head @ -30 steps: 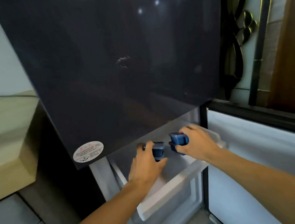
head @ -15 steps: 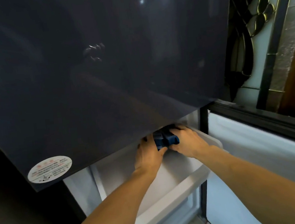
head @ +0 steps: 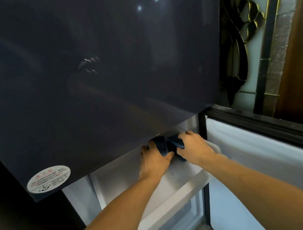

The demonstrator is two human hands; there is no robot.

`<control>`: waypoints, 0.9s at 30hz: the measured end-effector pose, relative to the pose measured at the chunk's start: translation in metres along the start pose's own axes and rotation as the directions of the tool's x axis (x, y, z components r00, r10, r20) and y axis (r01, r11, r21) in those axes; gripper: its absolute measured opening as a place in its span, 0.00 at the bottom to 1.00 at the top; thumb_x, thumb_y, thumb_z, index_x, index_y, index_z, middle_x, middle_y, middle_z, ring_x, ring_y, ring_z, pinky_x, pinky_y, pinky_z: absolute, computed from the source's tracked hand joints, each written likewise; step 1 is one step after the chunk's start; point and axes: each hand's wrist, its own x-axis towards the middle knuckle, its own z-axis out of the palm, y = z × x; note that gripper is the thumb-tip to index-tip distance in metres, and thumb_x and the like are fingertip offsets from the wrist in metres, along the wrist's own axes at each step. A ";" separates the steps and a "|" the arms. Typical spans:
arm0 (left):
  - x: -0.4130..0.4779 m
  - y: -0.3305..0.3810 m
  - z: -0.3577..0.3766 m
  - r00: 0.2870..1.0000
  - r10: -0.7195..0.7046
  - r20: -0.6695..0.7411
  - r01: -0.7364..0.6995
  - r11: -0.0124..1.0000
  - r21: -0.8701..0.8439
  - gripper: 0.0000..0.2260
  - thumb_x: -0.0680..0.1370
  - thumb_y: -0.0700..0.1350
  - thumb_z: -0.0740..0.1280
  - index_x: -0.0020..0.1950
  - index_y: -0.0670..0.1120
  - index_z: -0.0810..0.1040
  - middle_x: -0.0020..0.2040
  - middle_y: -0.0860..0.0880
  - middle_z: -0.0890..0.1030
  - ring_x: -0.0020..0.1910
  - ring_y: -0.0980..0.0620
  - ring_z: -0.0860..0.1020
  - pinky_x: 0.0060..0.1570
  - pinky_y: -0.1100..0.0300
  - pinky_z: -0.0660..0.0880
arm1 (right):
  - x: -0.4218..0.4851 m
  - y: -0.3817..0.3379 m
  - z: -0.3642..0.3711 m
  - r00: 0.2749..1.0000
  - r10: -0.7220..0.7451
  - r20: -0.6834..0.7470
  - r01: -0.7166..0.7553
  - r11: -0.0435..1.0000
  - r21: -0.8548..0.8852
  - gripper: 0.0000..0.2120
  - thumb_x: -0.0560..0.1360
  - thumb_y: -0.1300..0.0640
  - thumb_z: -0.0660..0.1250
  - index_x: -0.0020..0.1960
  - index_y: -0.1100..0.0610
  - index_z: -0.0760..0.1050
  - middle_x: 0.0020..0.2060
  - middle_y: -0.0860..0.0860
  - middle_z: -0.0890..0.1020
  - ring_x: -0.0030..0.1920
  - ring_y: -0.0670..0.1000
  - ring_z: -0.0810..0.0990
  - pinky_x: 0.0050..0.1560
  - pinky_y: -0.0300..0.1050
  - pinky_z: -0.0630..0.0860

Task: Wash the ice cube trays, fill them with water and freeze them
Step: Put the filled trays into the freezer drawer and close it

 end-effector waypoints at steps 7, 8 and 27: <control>-0.008 -0.007 -0.023 0.998 -0.032 -0.053 0.035 0.998 0.054 0.24 0.75 0.49 0.71 0.66 0.40 0.71 0.63 0.39 0.75 0.61 0.41 0.74 0.59 0.52 0.73 | -0.032 -0.008 -0.010 0.995 0.032 -0.093 -0.017 0.987 0.159 0.20 0.80 0.52 0.70 0.70 0.54 0.73 0.63 0.51 0.75 0.55 0.52 0.76 0.54 0.45 0.75; -0.011 -0.013 -0.029 0.998 -0.033 -0.060 0.038 0.997 0.069 0.24 0.75 0.50 0.72 0.67 0.40 0.71 0.63 0.39 0.75 0.62 0.41 0.75 0.59 0.53 0.73 | -0.036 -0.014 -0.009 0.995 0.018 -0.102 0.000 0.984 0.180 0.19 0.80 0.52 0.70 0.69 0.55 0.74 0.62 0.51 0.75 0.54 0.50 0.74 0.53 0.43 0.73; -0.070 -0.074 -0.093 0.975 0.016 0.221 -0.163 0.730 0.664 0.23 0.81 0.52 0.66 0.71 0.42 0.68 0.65 0.40 0.76 0.62 0.42 0.78 0.54 0.52 0.77 | -0.056 -0.113 0.047 0.986 -0.128 0.110 0.119 0.989 0.087 0.18 0.78 0.50 0.70 0.64 0.57 0.73 0.59 0.57 0.74 0.56 0.61 0.77 0.54 0.52 0.75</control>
